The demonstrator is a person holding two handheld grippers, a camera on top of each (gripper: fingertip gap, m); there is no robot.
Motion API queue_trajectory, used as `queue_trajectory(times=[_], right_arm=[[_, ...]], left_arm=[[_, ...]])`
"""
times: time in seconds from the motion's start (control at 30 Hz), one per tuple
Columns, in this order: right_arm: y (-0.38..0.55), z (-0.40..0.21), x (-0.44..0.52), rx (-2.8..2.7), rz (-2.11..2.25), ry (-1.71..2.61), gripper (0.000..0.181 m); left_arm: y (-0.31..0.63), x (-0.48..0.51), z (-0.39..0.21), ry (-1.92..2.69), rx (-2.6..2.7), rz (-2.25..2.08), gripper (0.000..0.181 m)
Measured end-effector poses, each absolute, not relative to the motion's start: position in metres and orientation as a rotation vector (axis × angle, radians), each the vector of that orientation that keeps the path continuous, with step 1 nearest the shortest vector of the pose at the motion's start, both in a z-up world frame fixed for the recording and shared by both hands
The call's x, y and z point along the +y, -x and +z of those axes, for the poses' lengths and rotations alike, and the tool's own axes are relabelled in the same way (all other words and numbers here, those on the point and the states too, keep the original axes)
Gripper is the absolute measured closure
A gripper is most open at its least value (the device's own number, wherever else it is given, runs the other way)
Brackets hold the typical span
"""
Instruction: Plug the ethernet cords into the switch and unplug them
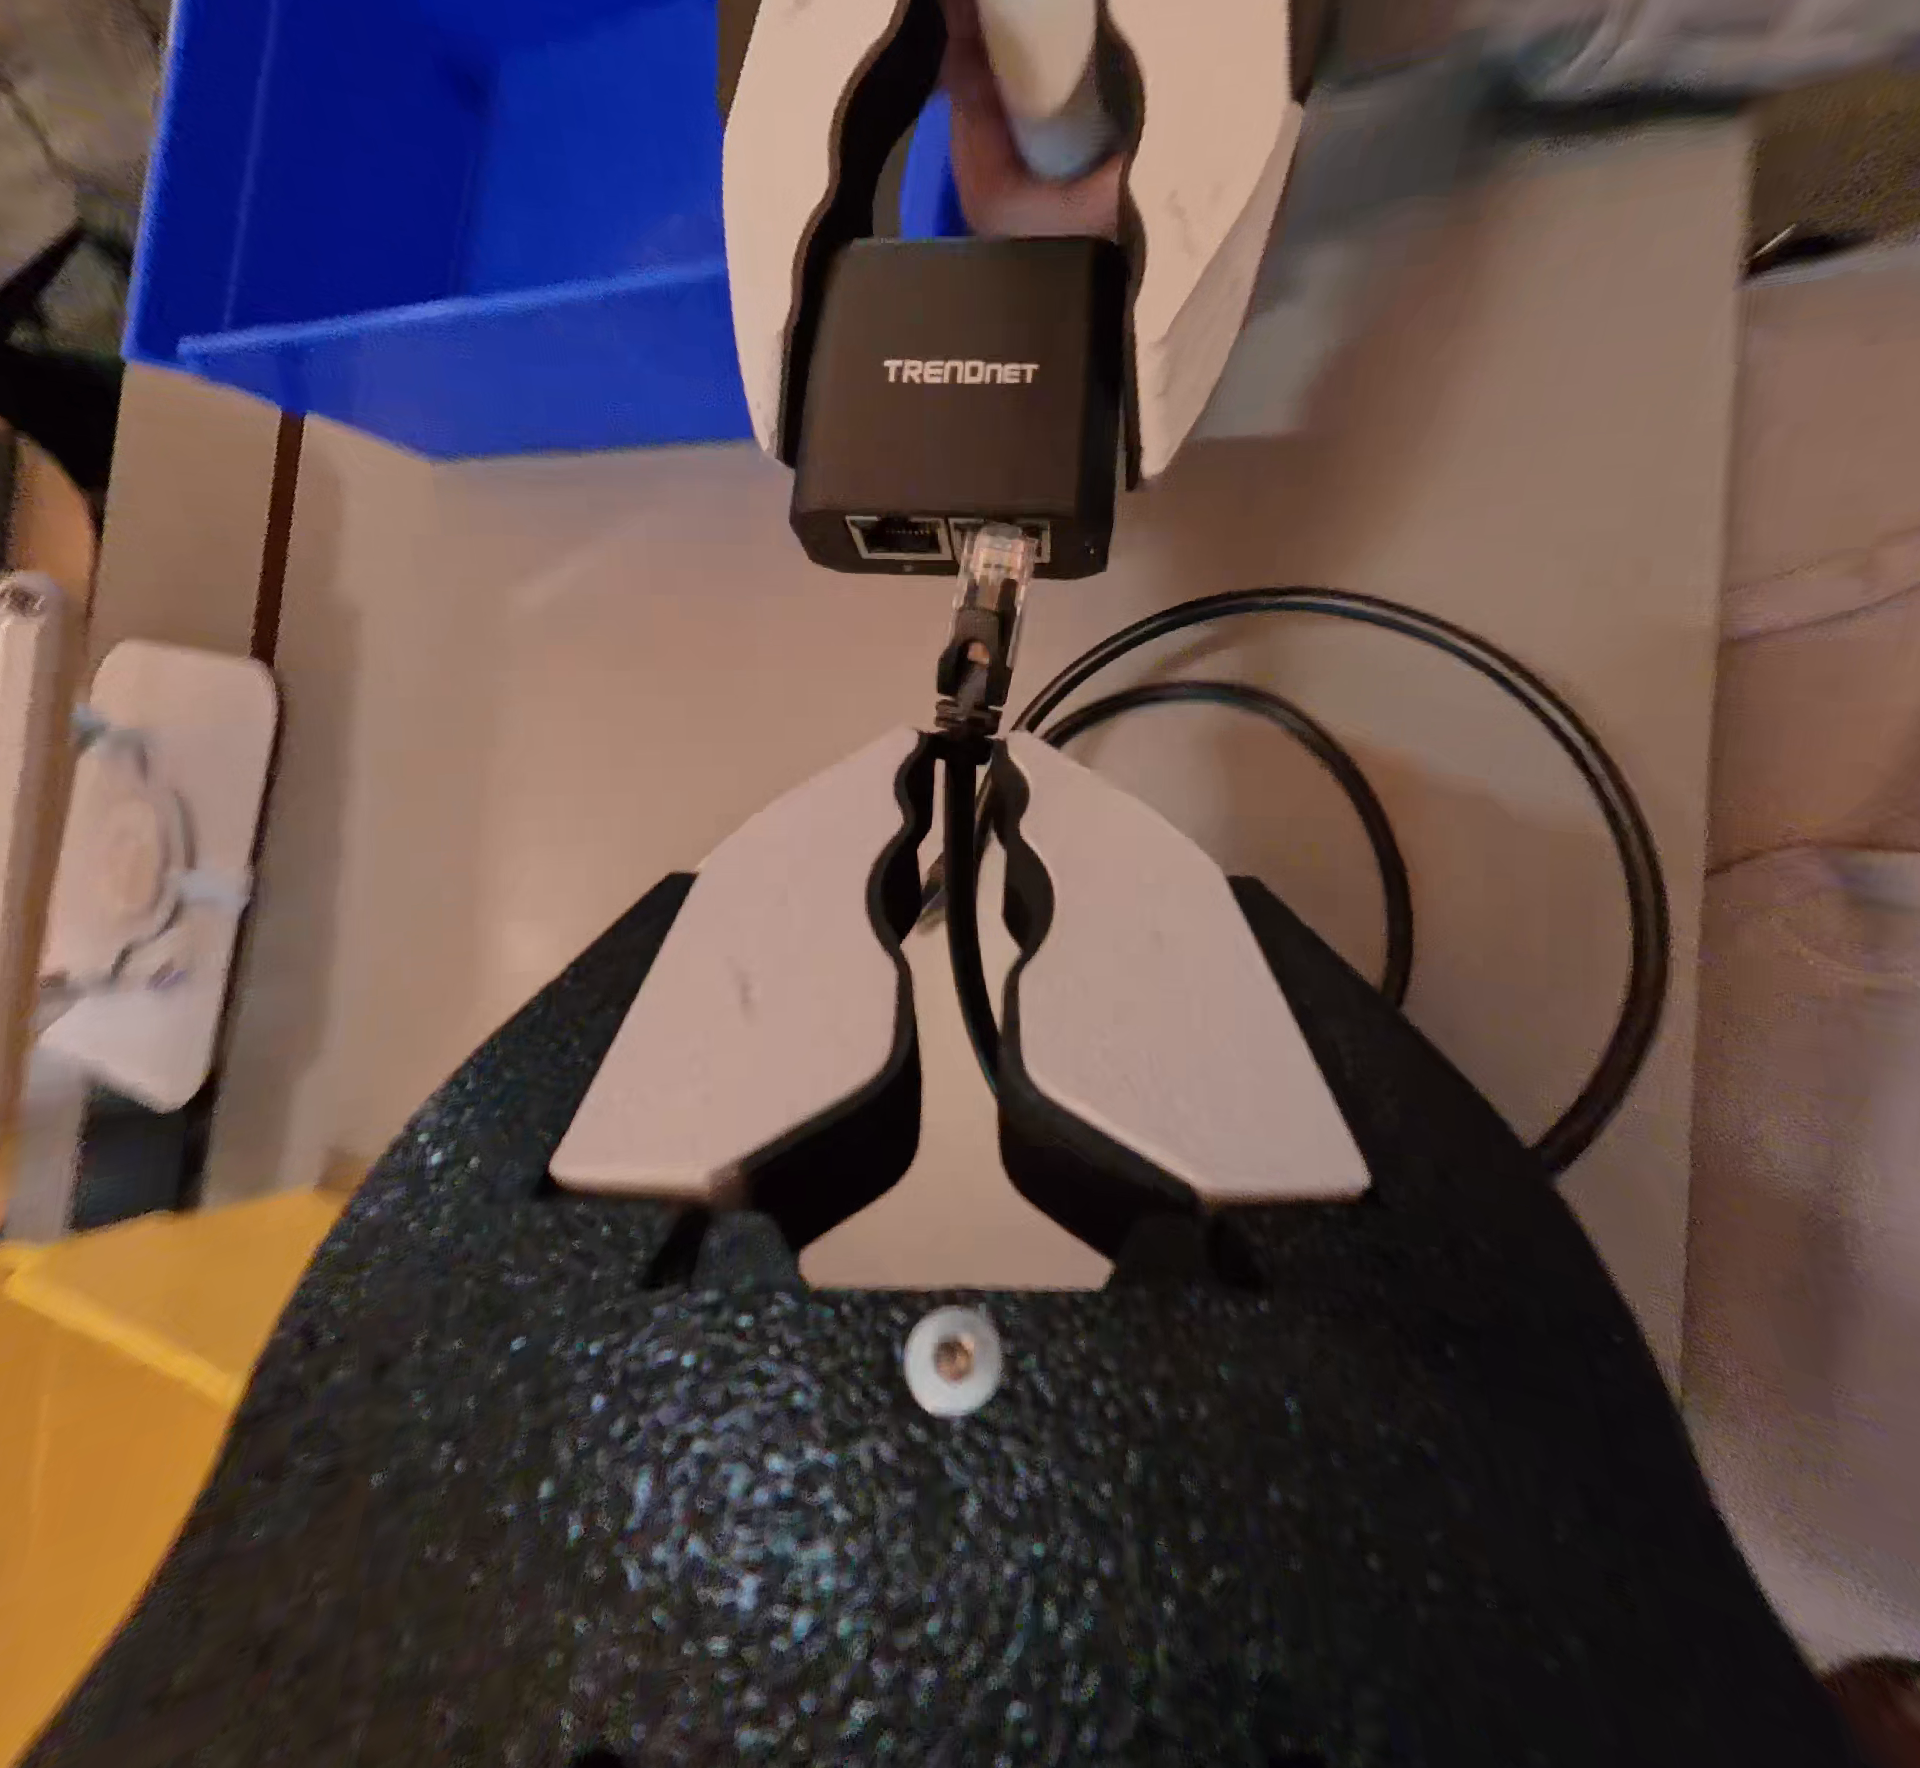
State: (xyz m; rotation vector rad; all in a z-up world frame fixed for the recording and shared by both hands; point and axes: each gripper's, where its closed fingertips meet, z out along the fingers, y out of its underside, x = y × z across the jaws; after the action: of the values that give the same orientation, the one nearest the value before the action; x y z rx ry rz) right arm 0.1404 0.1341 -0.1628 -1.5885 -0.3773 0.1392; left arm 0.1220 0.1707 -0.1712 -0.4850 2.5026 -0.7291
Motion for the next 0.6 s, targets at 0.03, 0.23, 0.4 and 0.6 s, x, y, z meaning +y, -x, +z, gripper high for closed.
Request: queue_trajectory(times=[0.03, 0.23, 0.4, 0.6], right_arm=[[-0.138, -0.157, 0.132, -0.376, 0.173, 1.548, 0.118], [-0.130, -0.146, 0.130, -0.399, 0.202, 1.509, 0.118], [-0.141, -0.166, 0.136, -0.419, 0.059, 1.656, 0.118], [-0.151, -0.166, 0.131, -0.400, -0.005, 1.686, 0.118]], left_arm=[[-0.121, 0.167, -0.168, 0.471, 2.494, -0.834, 0.172], [-0.112, 0.154, -0.158, 0.475, 2.456, -1.269, 0.171], [-0.118, 0.170, -0.185, 0.520, 2.533, -0.855, 0.171], [-0.127, 0.189, -0.249, 0.641, 2.658, -0.516, 0.171]])
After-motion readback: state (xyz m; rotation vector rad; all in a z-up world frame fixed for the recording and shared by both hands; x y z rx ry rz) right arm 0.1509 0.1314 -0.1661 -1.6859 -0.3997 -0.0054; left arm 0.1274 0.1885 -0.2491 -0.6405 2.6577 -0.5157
